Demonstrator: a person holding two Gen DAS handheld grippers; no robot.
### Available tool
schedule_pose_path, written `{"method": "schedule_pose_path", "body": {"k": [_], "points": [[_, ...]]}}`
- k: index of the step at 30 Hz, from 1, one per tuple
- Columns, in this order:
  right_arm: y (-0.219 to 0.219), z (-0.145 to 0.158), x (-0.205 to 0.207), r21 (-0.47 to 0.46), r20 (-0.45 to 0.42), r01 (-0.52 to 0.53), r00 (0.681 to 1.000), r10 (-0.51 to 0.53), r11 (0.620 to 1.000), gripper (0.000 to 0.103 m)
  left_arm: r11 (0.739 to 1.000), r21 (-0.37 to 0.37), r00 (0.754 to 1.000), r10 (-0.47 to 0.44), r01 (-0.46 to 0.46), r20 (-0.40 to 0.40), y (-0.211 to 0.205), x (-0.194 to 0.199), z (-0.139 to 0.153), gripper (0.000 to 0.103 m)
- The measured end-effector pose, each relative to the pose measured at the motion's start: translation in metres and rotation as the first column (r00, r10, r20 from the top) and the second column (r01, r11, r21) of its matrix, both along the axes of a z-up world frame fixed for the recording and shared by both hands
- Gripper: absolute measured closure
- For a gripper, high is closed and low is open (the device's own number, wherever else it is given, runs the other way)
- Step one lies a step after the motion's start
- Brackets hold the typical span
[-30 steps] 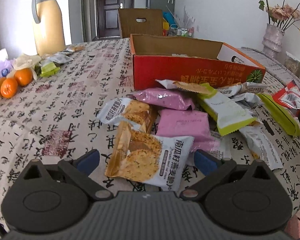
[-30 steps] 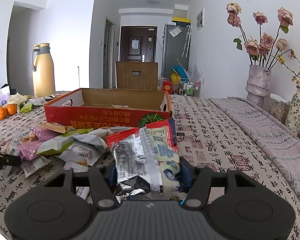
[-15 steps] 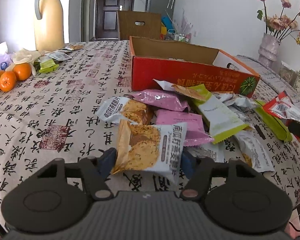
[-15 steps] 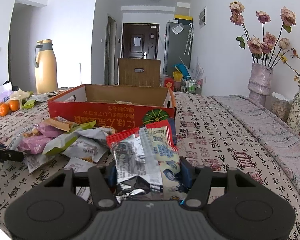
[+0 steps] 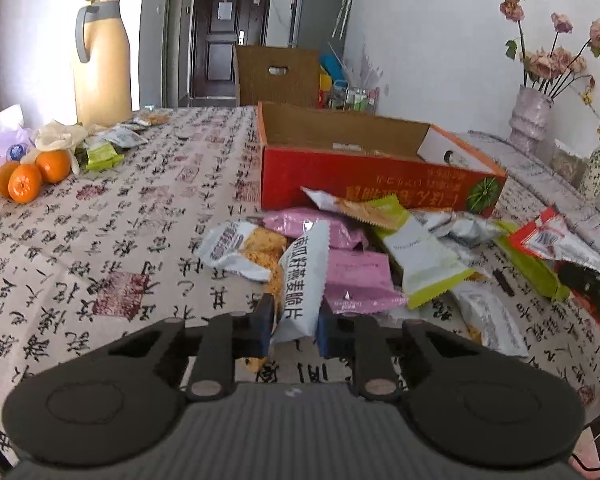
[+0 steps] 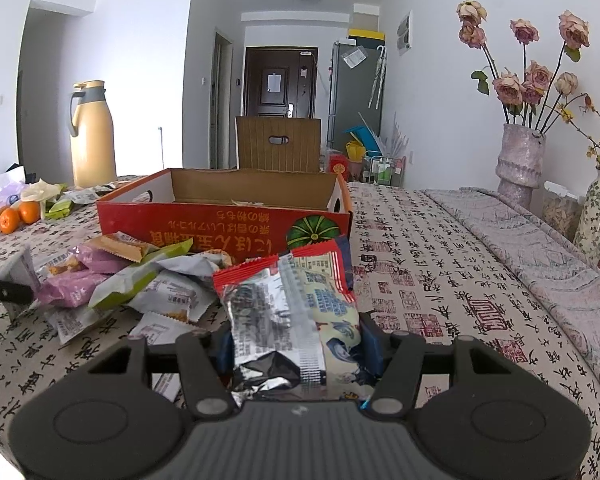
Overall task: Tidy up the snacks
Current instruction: 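Grasp the white-and-brown biscuit packet with the left gripper while the right holds the foil bag, then carry the biscuit packet and foil bag over the box with both grippers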
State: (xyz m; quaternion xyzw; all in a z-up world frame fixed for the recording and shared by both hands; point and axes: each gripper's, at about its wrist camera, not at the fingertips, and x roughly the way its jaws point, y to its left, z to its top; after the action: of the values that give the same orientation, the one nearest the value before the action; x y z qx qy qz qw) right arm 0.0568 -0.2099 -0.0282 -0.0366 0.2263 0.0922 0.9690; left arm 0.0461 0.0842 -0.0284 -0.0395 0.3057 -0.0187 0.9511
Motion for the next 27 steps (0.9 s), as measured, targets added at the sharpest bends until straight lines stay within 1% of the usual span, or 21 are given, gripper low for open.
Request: {"method": "schedule_pose_path", "body": {"k": [2, 7, 10, 19, 27], "points": [[0.0, 0.0, 0.0, 0.001, 0.001, 0.0, 1.0, 0.0, 1.0, 0.045, 1.0, 0.005, 1.0, 0.005, -0.005, 0.005, 0.0, 0.0, 0.001, 0.082], [0.0, 0.001, -0.001, 0.0, 0.001, -0.002, 1.0, 0.002, 1.0, 0.045, 1.0, 0.002, 0.999, 0.023, -0.023, 0.022, 0.001, -0.001, 0.006, 0.089], [0.0, 0.001, -0.001, 0.001, 0.001, -0.003, 1.0, 0.003, 1.0, 0.045, 1.0, 0.008, 0.999, 0.028, -0.028, 0.039, 0.0, -0.003, 0.011, 0.089], [0.006, 0.005, 0.001, 0.011, 0.013, -0.015, 1.0, 0.015, 1.0, 0.045, 1.0, 0.013, 0.995, 0.001, -0.002, 0.104, -0.008, -0.001, 0.031, 0.089], [0.01, 0.017, 0.016, 0.025, 0.054, -0.022, 0.998, 0.021, 0.999, 0.045, 1.0, 0.013, 0.984, -0.026, 0.024, 0.175, -0.022, 0.018, 0.054, 0.089]]}}
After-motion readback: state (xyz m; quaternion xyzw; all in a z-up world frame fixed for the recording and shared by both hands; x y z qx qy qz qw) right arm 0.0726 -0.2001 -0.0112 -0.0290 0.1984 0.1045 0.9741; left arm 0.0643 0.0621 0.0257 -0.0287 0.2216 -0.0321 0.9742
